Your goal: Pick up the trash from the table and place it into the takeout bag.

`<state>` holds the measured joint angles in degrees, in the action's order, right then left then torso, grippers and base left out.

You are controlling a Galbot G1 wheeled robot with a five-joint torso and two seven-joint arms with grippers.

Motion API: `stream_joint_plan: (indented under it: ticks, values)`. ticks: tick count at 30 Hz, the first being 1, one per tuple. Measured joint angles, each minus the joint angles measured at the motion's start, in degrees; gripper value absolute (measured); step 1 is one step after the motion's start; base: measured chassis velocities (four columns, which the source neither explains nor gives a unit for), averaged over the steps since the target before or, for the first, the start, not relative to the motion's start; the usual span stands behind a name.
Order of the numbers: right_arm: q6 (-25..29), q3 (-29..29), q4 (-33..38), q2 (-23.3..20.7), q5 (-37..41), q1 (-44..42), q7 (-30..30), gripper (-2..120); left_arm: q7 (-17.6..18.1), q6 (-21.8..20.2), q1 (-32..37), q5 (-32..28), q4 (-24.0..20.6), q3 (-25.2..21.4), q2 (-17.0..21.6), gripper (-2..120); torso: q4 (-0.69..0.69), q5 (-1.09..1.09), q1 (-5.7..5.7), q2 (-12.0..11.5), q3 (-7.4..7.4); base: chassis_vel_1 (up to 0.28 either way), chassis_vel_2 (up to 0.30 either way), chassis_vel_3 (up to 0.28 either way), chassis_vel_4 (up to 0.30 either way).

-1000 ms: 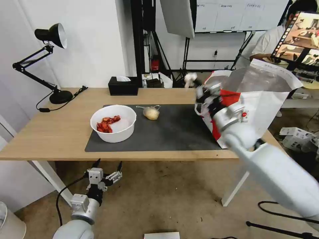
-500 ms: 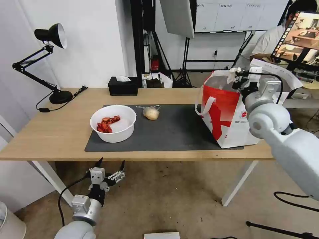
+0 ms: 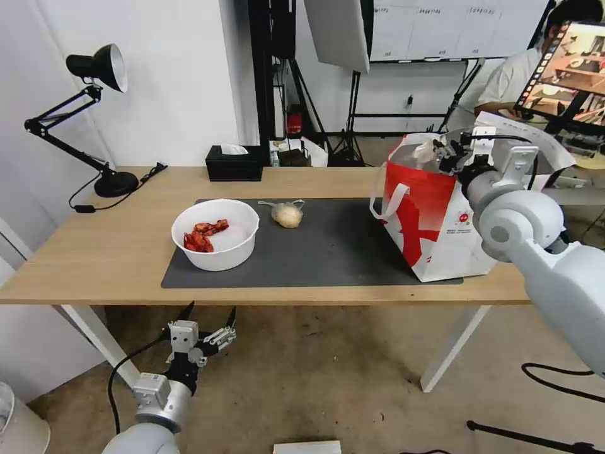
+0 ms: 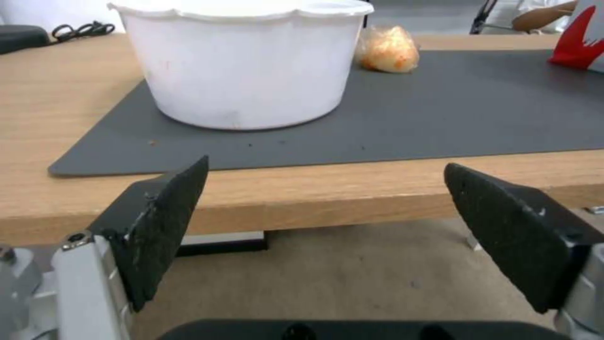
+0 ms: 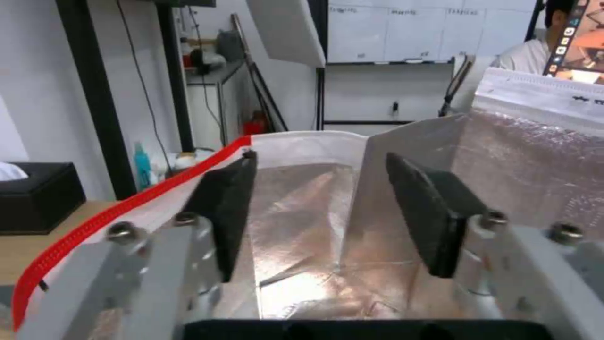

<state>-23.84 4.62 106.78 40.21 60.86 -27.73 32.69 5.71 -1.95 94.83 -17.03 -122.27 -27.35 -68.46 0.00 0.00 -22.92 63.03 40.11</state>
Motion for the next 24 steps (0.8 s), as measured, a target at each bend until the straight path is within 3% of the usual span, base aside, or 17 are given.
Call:
stream_joint_plan:
  ticks: [9,11,13,15,24]
  values:
    - [5.13,2.82,2.57,-0.64,2.16,-4.28,-4.5,90,0.01,0.0,-0.34,-0.1,0.06,0.03,0.14,100,0.0,0.0,0.0,0.0,0.0,0.0,0.0,0.0,0.0]
    - [9.25,4.42,4.41,-1.03,3.61,-7.44,-9.22,98,0.01,-0.02,-0.49,-0.13,-0.12,0.02,0.2,100,0.0,0.01,0.0,0.0,0.0,0.0,0.0,0.0,0.0]
    - [11.48,5.25,5.61,-1.47,4.44,-9.31,-12.35,100,0.01,-0.02,-0.57,-0.15,-0.26,0.01,0.2,100,0.0,0.0,0.0,0.0,0.0,0.0,0.0,0.0,0.0]
    - [17.01,7.33,9.96,-3.35,4.82,-15.98,-21.13,100,0.05,-0.04,-0.74,-0.17,-0.36,-0.04,0.2,100,-0.01,0.01,0.0,0.0,0.0,0.0,0.0,0.0,0.0]
    - [21.78,9.79,16.58,-3.91,-4.39,-29.77,-27.74,100,0.09,0.43,-0.03,-0.19,-0.34,-0.71,-0.46,100,0.0,-0.02,0.0,0.0,-0.01,0.0,0.0,0.0,0.0]
